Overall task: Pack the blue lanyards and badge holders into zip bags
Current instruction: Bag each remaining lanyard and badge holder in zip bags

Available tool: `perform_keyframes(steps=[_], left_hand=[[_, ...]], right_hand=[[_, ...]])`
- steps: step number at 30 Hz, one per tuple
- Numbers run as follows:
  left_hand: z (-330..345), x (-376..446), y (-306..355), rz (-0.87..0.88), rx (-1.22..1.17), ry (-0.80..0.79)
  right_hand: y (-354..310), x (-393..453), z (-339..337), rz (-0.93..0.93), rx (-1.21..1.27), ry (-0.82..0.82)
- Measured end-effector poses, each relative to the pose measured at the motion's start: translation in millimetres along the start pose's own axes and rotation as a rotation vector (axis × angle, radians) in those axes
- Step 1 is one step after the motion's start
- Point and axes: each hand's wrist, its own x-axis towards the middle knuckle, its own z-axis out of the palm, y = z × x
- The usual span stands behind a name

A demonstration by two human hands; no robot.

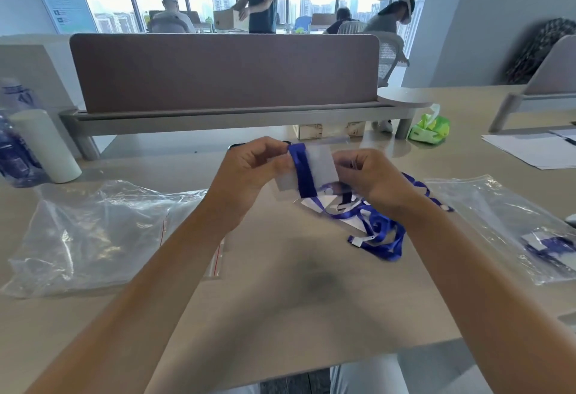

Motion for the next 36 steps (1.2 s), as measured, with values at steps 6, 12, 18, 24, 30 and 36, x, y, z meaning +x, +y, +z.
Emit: perform_keyframes(steps=[6, 12, 18, 24, 30, 36], left_hand=[[8.4, 7.9, -9.9, -0.138, -0.156, 0.171], [14.5, 17.7, -16.6, -0.165, -0.091, 0.348], [14.7, 20.2, -19.2, 0.065, 0.365, 0.329], [17.3, 9.1, -16.8, 0.244, 0.627, 0.202], [17.7, 7.9, -16.9, 0.304, 0.741, 0.127], [18.9, 8.2, -19.9, 0.376, 0.888, 0.072]], right_hand=[[2.9, -16.4, 19.3, -0.008, 0.068, 0.030], [7.9, -29.5, 35.5, 0.011, -0.141, 0.044], [-3.9, -39.1, 33.9, -0.029, -0.459, 0.148], [-15.1, -42.5, 27.7, -0.091, -0.473, 0.229], [-19.1, -39.4, 23.2, -0.067, -0.210, 0.240], [-16.3, -39.5, 18.7, -0.065, -0.055, 0.127]])
